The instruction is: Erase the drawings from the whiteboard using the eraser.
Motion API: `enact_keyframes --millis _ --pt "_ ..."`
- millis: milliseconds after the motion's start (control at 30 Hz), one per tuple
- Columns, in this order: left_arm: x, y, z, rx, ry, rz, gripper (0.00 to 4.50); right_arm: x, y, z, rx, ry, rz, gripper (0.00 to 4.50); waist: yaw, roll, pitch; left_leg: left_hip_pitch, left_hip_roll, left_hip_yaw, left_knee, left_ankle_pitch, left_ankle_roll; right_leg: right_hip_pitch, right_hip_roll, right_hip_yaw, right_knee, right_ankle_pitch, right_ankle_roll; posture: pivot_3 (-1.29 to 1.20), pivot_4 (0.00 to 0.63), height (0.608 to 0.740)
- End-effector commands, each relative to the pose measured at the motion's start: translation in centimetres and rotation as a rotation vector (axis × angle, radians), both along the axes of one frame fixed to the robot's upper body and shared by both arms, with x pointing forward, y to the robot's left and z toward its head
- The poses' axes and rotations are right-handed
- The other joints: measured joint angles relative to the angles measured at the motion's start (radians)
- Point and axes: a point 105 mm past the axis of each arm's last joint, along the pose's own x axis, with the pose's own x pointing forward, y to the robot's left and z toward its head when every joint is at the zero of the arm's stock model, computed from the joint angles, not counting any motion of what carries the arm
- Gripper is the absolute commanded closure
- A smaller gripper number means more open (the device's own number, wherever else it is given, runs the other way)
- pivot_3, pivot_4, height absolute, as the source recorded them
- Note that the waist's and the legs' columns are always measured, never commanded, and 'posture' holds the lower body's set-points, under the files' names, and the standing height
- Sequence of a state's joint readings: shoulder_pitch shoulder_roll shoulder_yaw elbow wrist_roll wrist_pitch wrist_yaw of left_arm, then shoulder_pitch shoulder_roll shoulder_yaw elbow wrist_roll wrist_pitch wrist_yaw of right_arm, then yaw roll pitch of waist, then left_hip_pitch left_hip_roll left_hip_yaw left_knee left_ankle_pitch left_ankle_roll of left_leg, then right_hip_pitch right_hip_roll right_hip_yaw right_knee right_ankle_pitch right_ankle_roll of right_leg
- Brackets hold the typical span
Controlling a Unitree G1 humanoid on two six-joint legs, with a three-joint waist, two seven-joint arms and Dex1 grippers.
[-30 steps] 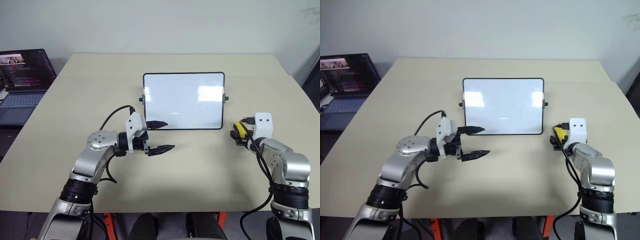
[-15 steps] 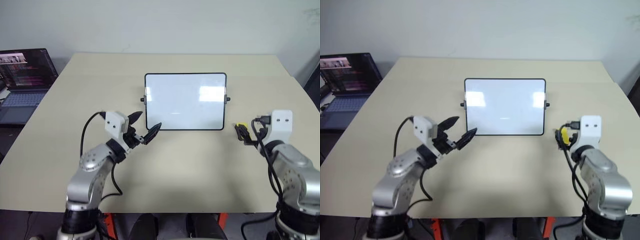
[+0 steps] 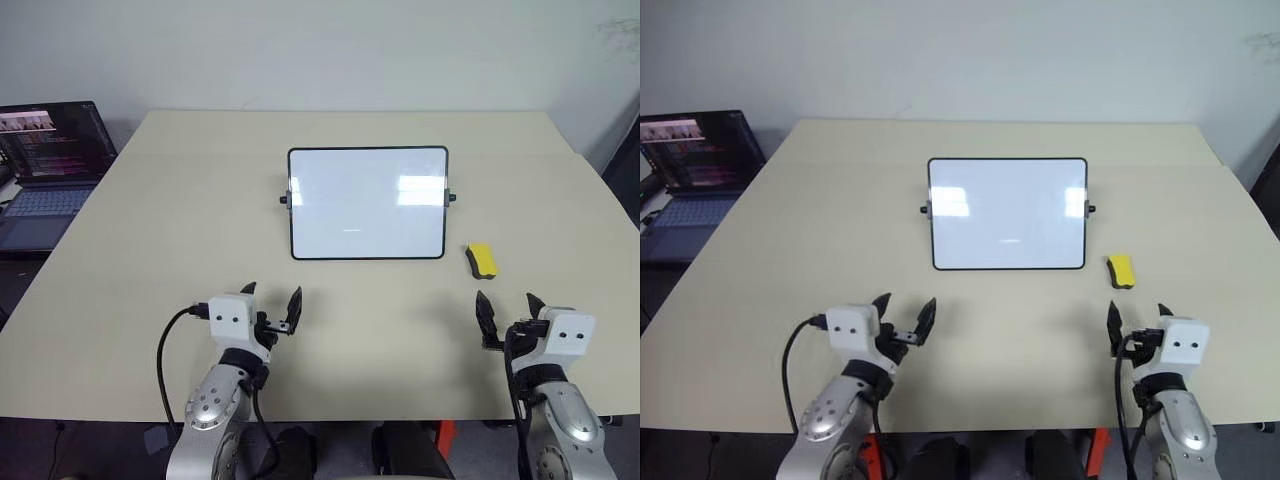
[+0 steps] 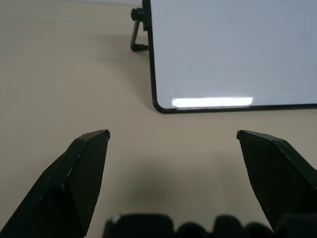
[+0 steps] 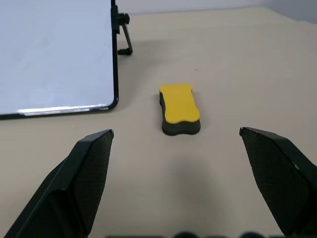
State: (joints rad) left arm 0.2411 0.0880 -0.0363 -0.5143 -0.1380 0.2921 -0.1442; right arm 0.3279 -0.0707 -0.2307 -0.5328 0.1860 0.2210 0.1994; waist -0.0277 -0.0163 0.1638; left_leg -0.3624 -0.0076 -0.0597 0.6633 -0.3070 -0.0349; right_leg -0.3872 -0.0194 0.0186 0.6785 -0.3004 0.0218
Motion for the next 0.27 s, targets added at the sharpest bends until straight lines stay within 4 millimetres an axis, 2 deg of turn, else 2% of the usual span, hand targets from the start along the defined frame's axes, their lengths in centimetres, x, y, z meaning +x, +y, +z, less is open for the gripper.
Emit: enact_keyframes --millis 33,100,267 --pt "-0.2 -0.7 1.7 0.009 -0.07 -0.016 0.0 -0.2 0.7 1.3 -0.024 -0.058 0.035 0.04 0.0 0.0 0.0 0.0 0.0 0.0 0.0 0.0 0.0 0.0 0.0 0.0 0.0 0.0 -0.001 0.0 0.15 0.74" --pt "-0.3 -0.9 1.4 -0.002 -0.064 -0.019 0.0 -0.3 1.2 1.3 -0.033 -0.054 0.023 0.04 0.0 0.0 0.0 0.0 0.0 0.0 0.0 0.0 0.0 0.0 0.0 0.0 0.0 0.001 -0.001 0.0 0.15 0.74" --pt "-0.7 -1.3 1.0 -0.017 -0.046 -0.025 0.0 0.3 4.0 1.8 -0.051 -0.055 0.064 0.04 0.0 0.0 0.0 -0.001 0.0 0.0 -0.001 0.0 0.0 -0.001 0.0 0.0 0.0 0.0 -0.002 0.0 0.15 0.74"
